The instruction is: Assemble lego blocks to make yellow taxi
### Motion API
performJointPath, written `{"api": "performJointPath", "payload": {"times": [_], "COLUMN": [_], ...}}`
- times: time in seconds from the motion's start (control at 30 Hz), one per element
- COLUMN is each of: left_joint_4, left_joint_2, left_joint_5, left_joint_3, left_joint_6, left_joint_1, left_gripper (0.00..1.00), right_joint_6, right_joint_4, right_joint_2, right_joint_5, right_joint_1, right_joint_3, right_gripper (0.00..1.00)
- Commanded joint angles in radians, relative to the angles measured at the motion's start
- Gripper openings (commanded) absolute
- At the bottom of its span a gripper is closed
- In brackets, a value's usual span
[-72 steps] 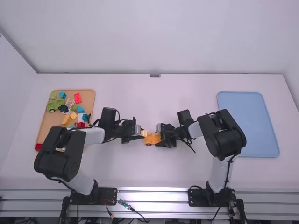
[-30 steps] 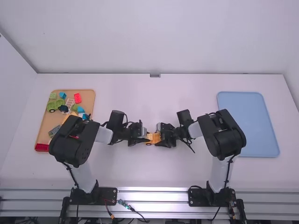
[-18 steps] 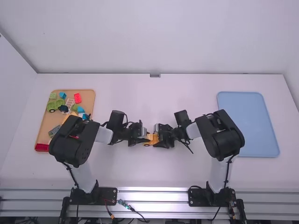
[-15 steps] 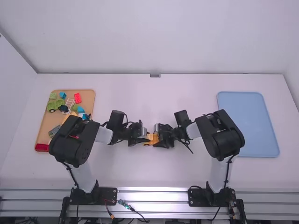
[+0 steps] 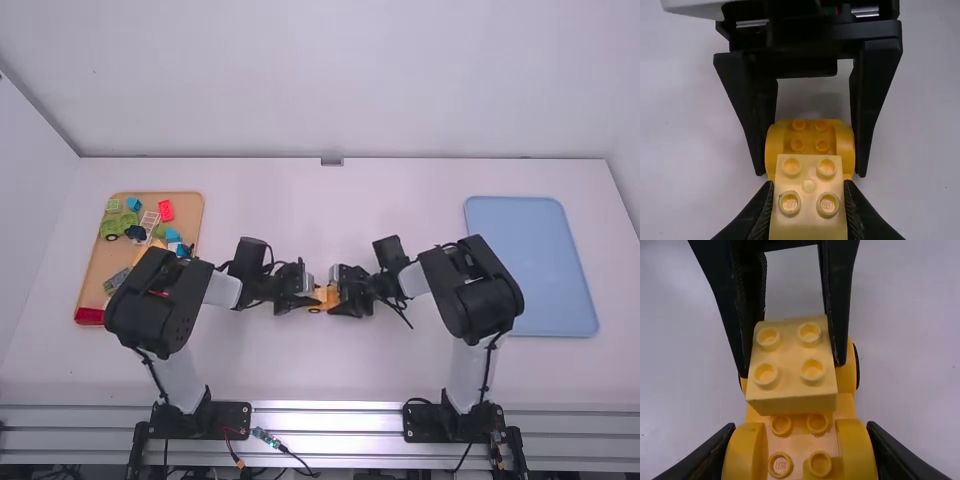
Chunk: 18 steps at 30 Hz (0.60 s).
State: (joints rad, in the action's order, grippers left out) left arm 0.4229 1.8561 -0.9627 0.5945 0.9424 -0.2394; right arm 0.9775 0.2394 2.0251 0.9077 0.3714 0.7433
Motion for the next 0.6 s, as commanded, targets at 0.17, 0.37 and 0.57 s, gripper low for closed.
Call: {"api": "performJointPath", "payload": {"times": [0.17, 0.37, 0.57], "left_joint_4": [-0.008, -0.109, -0.150], "left_joint_2": [0.013, 0.013, 0.013], "left_joint_5": [0.011, 0.008, 0.007], "left_joint_3": [0.001, 0.050, 0.056], "left_joint_6": [0.001, 0.008, 0.035], "left_joint_1": [-0.010, -0.010, -0.009], "left_gripper": [0.02, 0.02, 0.02], "right_joint_6": [-0.008, 0.000, -0.001], "right_joint_4": [-0.042, -0.034, -0.031], "right_joint_2": [0.016, 0.016, 0.016], "right_joint_5": [-0.092, -0.082, -0.085], "right_joint_1": [-0.051, -0.027, -0.025], "right_joint_3": [-0.006, -0.006, -0.006], "right_gripper": [0.45, 0.44, 0.44]}}
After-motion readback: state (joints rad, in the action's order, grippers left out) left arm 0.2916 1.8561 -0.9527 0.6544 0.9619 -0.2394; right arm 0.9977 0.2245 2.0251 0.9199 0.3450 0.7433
